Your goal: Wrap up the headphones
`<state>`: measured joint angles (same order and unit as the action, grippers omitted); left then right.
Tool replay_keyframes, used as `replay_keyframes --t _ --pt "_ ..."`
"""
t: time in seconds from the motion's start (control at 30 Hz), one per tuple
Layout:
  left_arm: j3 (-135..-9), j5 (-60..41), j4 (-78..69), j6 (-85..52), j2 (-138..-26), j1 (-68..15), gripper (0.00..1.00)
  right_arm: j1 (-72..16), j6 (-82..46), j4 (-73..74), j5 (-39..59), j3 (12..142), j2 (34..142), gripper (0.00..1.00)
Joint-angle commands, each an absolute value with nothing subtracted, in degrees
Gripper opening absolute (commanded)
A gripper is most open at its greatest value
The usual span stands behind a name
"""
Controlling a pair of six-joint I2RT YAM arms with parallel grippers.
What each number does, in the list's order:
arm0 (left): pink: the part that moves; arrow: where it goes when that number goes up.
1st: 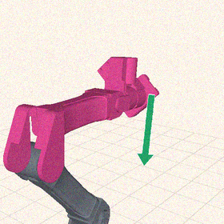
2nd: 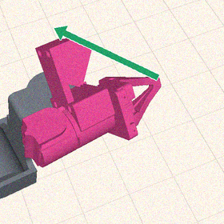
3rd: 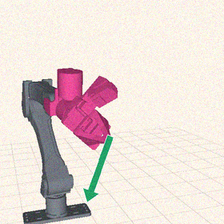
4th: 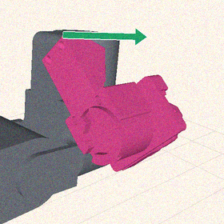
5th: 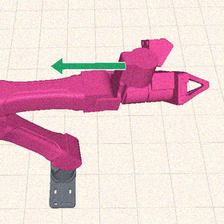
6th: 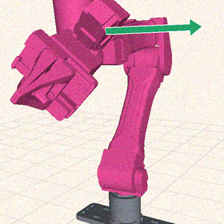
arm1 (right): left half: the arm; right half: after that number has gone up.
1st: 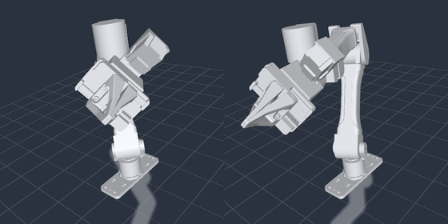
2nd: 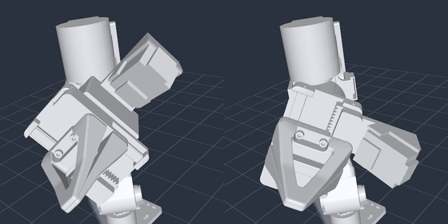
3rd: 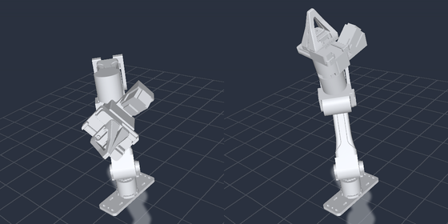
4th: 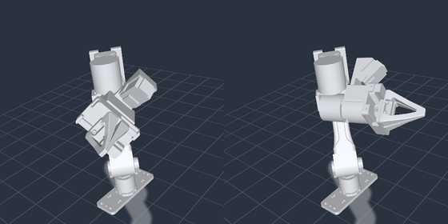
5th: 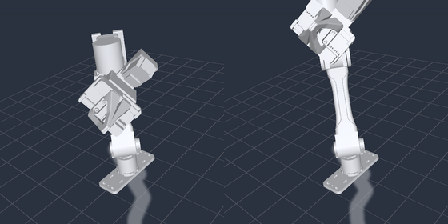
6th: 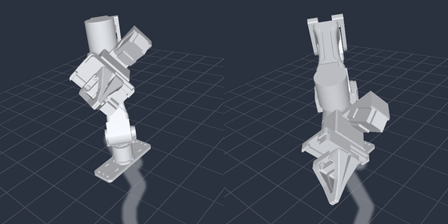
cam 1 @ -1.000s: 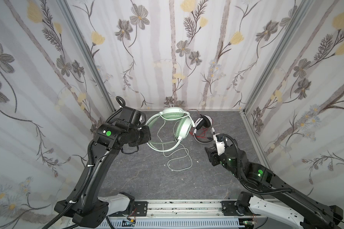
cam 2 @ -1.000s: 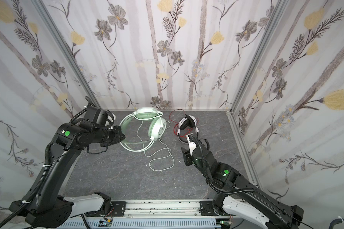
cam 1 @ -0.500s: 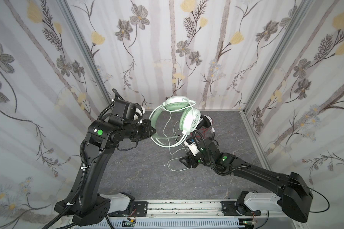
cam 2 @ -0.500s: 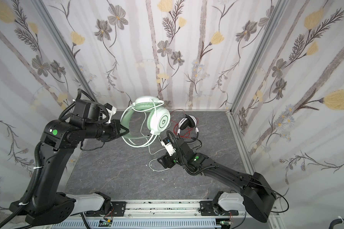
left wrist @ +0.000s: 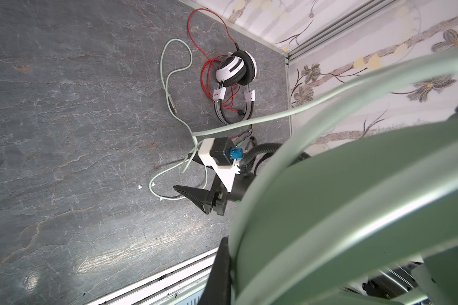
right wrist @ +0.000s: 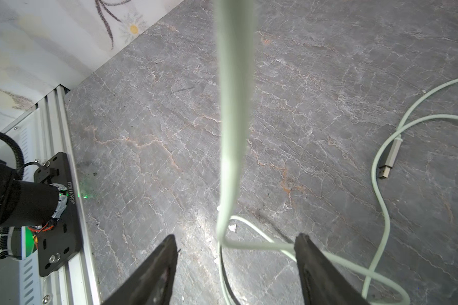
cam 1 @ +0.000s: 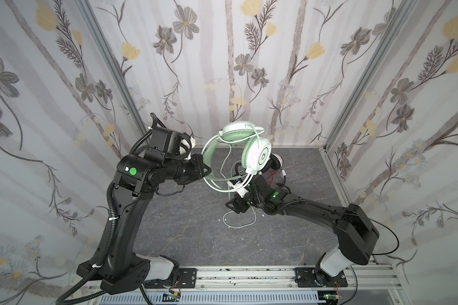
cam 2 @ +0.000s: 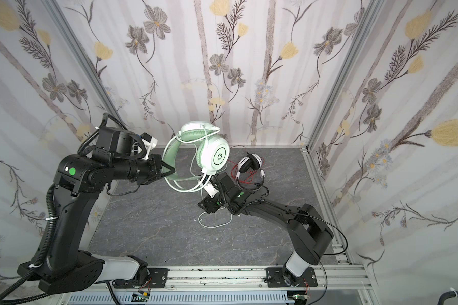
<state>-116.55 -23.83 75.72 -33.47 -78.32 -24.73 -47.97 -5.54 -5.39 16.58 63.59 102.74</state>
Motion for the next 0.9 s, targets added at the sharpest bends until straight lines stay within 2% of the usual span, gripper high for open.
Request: replay_keyframes --t 0.0,0.27,0.43,0.53,0.6,0.7,0.87 --pt "-119.1 -27.6 72.9 -35.4 -79.2 -24.6 0.0 -47.9 -4.9 -2.7 18.4 64.5 103.7 0.7" --pt "-124.4 -31.7 71.6 -38.2 -81.7 -23.7 0.0 -47.9 -5.4 0.6 18.6 64.6 105.3 0.69" --pt "-124.5 -33.2 70.4 -39.8 -81.7 -22.8 0.0 -47.9 -5.5 2.3 19.4 63.7 104.6 0.57" --pt "-124.5 -34.2 69.8 -40.6 -81.7 -22.5 0.0 -47.9 -5.7 5.3 19.6 61.8 103.1 0.53" --pt "-124.5 -34.7 69.3 -41.2 -81.5 -22.2 0.0 -47.8 -5.9 8.2 18.9 60.1 101.8 0.55" --pt "-124.4 -35.0 69.2 -41.6 -81.3 -21.9 0.0 -47.9 -6.7 13.4 16.0 57.3 99.6 0.66" --pt "-124.1 -35.0 69.4 -41.7 -81.0 -21.8 0.0 -48.0 -8.7 18.9 13.4 55.9 98.2 0.66"
